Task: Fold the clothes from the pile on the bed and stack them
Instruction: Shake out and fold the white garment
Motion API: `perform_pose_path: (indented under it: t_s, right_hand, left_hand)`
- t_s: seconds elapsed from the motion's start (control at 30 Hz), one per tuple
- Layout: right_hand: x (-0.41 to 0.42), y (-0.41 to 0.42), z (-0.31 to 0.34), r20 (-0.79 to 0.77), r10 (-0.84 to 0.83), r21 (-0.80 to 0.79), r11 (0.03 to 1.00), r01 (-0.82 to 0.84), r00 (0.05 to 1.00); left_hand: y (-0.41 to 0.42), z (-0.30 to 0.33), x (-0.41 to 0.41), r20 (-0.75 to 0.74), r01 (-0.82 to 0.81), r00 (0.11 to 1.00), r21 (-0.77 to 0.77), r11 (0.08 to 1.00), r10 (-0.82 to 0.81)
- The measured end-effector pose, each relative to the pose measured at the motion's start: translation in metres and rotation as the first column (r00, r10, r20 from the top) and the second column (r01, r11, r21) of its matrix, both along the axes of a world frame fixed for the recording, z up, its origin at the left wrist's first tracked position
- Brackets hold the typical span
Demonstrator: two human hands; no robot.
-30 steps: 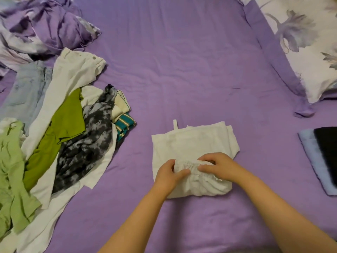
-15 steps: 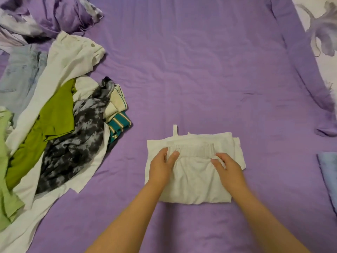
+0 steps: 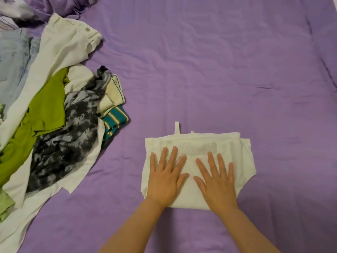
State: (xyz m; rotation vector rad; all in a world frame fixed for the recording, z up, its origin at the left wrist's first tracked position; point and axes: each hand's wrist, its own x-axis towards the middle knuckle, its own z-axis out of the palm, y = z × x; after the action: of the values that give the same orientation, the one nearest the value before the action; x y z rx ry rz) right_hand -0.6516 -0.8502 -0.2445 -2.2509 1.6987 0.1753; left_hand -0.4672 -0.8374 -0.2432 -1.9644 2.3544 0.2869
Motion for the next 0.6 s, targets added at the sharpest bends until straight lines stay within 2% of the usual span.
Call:
perform_pose_path:
  t_s: [0.1, 0.2, 0.27, 0.4, 0.43, 0.5, 0.53, 0.6]
  right_hand:
    - [-0.010, -0.009, -0.018, -0.013, 0.056, 0.007, 0.998, -0.056, 0.998]
    - [-0.010, -0.011, -0.035, -0.006, 0.063, -0.057, 0.996, -0.063, 0.998]
    - [-0.009, -0.011, -0.036, 0.004, 0.049, -0.111, 0.993, -0.049, 0.999]
    - [-0.012, -0.011, -0.018, 0.027, 0.060, -0.116, 0.992, -0.057, 0.998]
    - [-0.014, -0.010, -0.013, 0.029, 0.012, -0.117, 0.993, -0.008, 1.000]
    - [-0.020, -0.006, -0.006, 0.038, -0.215, -0.101, 0.971, 0.217, 0.976]
    - [-0.024, -0.003, -0.004, 0.038, -0.359, -0.059, 0.931, 0.361, 0.933]
    - [-0.031, 0.004, 0.001, 0.025, -0.583, 0.052, 0.812, 0.581, 0.812]
  left_hand:
    - [0.000, -0.023, 0.004, 0.004, -0.017, 1.000, 0.026, 1.000, 0.017]
    - [0.001, -0.042, 0.004, 0.008, -0.046, 0.999, 0.016, 0.999, 0.046]
    - [-0.002, -0.040, 0.003, 0.004, -0.060, 0.998, 0.062, 0.996, 0.059]
    - [-0.006, -0.016, 0.006, -0.013, -0.033, 0.999, 0.170, 0.985, 0.036]
    - [-0.006, -0.008, 0.006, -0.010, -0.053, 0.998, 0.167, 0.984, 0.056]
    - [-0.002, 0.009, 0.006, 0.009, -0.149, 0.989, 0.110, 0.983, 0.149]
    - [0.000, 0.014, 0.006, 0.012, -0.212, 0.977, 0.088, 0.973, 0.212]
    - [0.004, 0.021, 0.003, -0.030, -0.379, 0.921, 0.177, 0.908, 0.389]
